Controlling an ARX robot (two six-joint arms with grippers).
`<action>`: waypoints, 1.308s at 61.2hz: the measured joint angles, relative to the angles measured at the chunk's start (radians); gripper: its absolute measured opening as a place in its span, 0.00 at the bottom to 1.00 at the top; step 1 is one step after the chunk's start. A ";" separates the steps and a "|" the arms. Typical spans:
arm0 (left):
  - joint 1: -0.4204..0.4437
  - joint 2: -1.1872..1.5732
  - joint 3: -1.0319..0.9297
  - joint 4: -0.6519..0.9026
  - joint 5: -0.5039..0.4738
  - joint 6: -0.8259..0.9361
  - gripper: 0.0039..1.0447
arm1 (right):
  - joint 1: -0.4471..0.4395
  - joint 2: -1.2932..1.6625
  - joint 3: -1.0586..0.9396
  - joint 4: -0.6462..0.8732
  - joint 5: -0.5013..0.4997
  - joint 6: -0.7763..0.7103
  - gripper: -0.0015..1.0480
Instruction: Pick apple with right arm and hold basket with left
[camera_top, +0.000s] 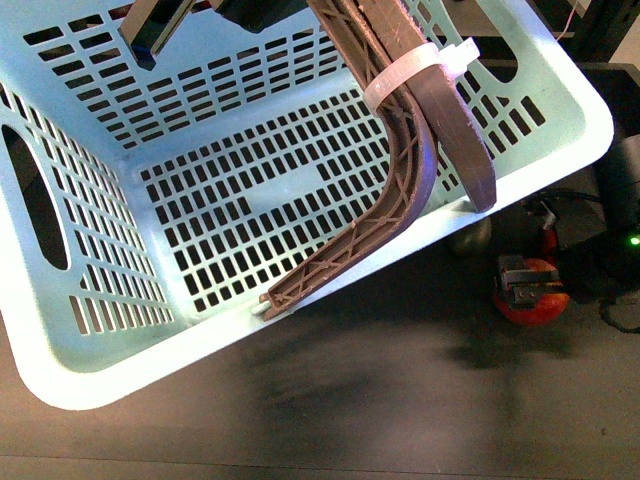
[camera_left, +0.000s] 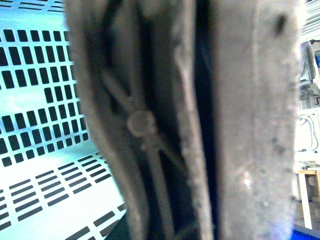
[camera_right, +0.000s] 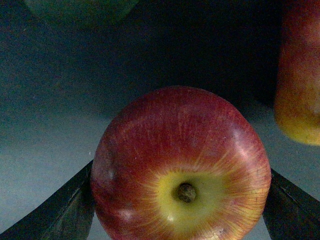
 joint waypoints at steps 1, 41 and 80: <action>0.000 0.000 0.000 0.000 0.000 0.000 0.13 | -0.002 -0.008 -0.009 0.005 -0.003 0.000 0.76; 0.000 0.000 0.000 0.000 0.001 0.000 0.13 | -0.130 -0.833 -0.310 -0.041 -0.239 0.039 0.76; 0.000 0.000 0.000 0.000 -0.001 0.000 0.13 | 0.278 -0.966 -0.235 0.005 -0.201 0.187 0.76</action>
